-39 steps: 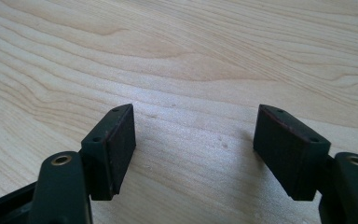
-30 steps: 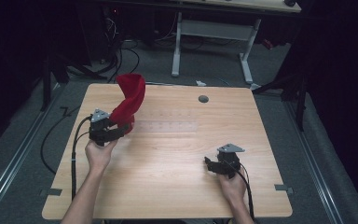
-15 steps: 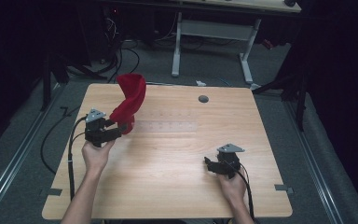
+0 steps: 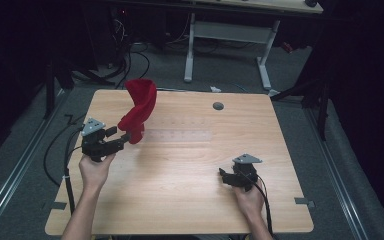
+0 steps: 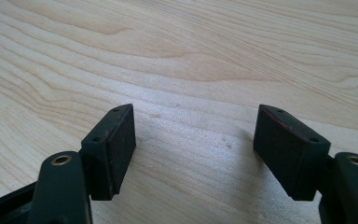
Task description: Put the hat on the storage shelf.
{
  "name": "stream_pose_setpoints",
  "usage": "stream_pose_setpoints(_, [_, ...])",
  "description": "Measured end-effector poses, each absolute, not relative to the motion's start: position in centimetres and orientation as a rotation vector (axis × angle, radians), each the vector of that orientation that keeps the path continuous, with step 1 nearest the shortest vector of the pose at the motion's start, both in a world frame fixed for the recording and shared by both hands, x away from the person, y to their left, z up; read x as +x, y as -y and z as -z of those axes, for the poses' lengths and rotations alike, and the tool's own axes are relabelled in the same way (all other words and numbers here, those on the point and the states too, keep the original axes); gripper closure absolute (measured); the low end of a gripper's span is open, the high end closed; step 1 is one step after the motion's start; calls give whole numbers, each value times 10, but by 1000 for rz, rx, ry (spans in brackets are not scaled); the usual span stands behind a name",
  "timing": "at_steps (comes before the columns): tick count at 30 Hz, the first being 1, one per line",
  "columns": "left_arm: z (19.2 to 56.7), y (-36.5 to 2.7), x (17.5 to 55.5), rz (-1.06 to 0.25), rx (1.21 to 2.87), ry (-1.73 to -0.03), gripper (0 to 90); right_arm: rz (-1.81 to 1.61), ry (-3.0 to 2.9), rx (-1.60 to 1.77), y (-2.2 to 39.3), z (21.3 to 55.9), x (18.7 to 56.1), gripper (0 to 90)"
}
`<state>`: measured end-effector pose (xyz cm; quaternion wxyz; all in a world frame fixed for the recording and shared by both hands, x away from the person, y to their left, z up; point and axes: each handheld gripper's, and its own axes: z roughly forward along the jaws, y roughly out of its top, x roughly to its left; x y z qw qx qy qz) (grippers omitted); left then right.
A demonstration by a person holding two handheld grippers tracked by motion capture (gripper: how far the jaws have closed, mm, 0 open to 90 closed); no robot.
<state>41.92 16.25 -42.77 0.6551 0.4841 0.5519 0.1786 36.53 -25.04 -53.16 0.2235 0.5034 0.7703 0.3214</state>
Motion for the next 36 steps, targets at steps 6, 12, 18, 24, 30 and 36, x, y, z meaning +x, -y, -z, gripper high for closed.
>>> stream_pose_setpoints(6, [426, -167, 406, -407, 1085, -1247, 394, -894, -2140, 1377, 249, 532, 365, 300])
stream_pose_setpoints(12, [425, -176, 394, -365, 1068, -1255, 395, -895, -2142, 1373, 248, 532, 365, 300])
stream_pose_setpoints(18, [428, -182, 385, -365, 1067, -1266, 396, -896, -2146, 1368, 248, 532, 365, 300])
stream_pose_setpoints(24, [433, -186, 373, -349, 1045, -1275, 396, -896, -2147, 1364, 248, 532, 365, 300])
stream_pose_setpoints(30, [440, -187, 363, -341, 1039, -1283, 395, -896, -2147, 1368, 248, 532, 365, 300])
stream_pose_setpoints(36, [446, -183, 357, -336, 1051, -1283, 394, -897, -2147, 1368, 248, 532, 365, 300])
